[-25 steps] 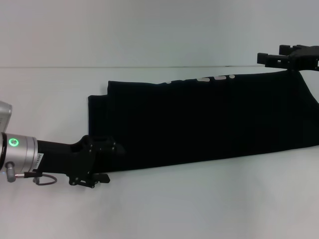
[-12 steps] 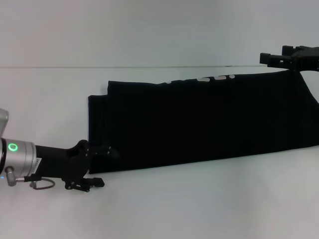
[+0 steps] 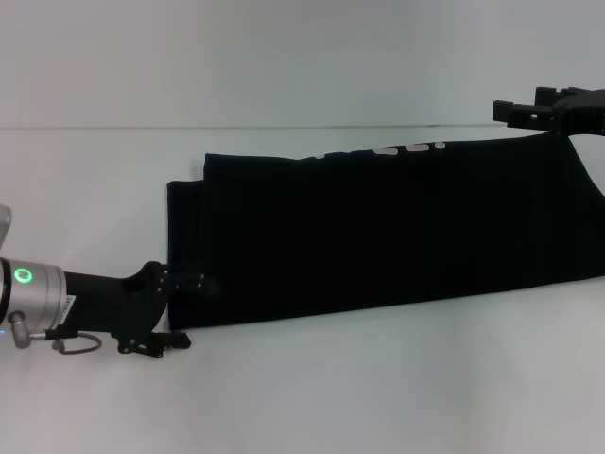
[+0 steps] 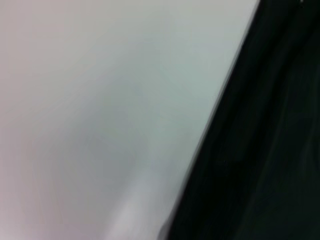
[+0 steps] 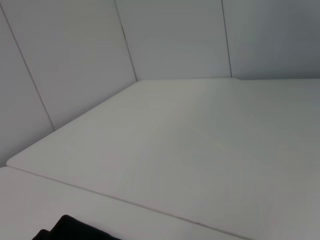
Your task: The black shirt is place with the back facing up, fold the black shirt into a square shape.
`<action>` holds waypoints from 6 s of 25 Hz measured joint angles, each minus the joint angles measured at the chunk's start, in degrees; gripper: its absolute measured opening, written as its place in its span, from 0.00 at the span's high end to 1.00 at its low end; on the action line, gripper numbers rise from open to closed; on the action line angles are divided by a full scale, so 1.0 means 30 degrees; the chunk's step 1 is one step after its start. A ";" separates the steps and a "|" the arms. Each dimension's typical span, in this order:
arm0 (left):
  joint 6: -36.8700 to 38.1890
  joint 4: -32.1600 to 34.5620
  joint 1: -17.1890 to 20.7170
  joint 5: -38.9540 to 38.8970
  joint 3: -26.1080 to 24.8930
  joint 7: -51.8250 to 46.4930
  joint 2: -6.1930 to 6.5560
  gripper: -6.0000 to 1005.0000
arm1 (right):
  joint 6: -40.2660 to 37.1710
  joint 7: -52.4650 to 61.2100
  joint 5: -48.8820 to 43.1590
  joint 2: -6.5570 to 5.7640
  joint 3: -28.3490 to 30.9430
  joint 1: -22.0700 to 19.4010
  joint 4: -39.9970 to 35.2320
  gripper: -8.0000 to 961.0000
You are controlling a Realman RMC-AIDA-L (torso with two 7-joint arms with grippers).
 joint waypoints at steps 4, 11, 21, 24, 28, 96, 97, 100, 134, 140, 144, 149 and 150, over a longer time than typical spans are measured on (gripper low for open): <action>-0.0336 0.0010 -0.0063 -0.0002 0.0001 0.0069 0.0023 0.14 | 0.0001 0.0005 -0.0002 0.0000 0.0000 -0.0027 0.0001 0.03; -0.0826 0.0090 -0.0186 -0.0001 0.0045 0.0225 0.0077 0.15 | 0.0001 0.0007 -0.0004 0.0001 -0.0001 -0.0029 0.0000 0.03; -0.1132 0.0074 -0.0560 -0.0023 0.0155 0.0592 0.0217 0.16 | -0.0118 0.0007 -0.0005 -0.0001 -0.0001 -0.0029 -0.0039 0.03; -0.1126 0.0034 -0.0654 -0.0068 0.0154 0.0770 0.0249 0.17 | -0.0119 0.0007 -0.0005 -0.0015 -0.0001 -0.0030 -0.0067 0.03; -0.1055 0.0017 -0.0682 -0.0146 0.0148 0.1037 0.0260 0.17 | -0.0119 0.0007 -0.0005 -0.0005 -0.0001 -0.0047 -0.0226 0.03; 0.4505 0.0941 -0.4858 -0.6310 0.1139 1.1538 -0.0370 0.89 | 0.2731 0.0674 0.0799 0.1317 0.0147 -0.0099 -0.1180 0.03; 0.3653 0.0645 -0.5441 -0.6357 0.1697 1.1715 -0.1008 0.88 | 0.2620 0.0703 0.0826 0.1218 0.0147 -0.0376 -0.1438 0.03; 0.0696 -0.0754 -0.6515 -0.6621 0.2942 1.2619 -0.2630 0.88 | 0.2226 0.0733 0.1172 0.0794 0.0152 -0.1157 -0.1923 0.03; -0.5991 -0.3805 -0.0960 -1.2727 0.1196 2.1432 -0.2072 0.08 | -0.2544 0.7575 -0.3240 -0.0487 -0.0036 -0.0564 -0.1520 0.04; -0.8881 -0.3410 -0.1988 -1.0931 0.2651 1.9360 -0.1670 0.08 | -0.2032 0.7632 -0.3240 -0.0047 0.0076 -0.0473 -0.1520 0.04; -1.0315 -0.3392 -0.2331 -0.9658 0.3746 1.7539 -0.1641 0.08 | -0.1649 0.7640 -0.3241 0.0115 0.0086 -0.0442 -0.1521 0.04; -1.0712 -0.3426 -0.2385 -0.9333 0.4181 1.7074 -0.1748 0.08 | -0.1246 0.7646 -0.3246 0.0174 -0.0004 -0.0405 -0.1522 0.04; -1.0718 -0.3442 -0.2388 -0.9329 0.4281 1.7069 -0.1761 0.08 | -0.1194 0.7645 -0.3248 0.0175 -0.0014 -0.0400 -0.1522 0.04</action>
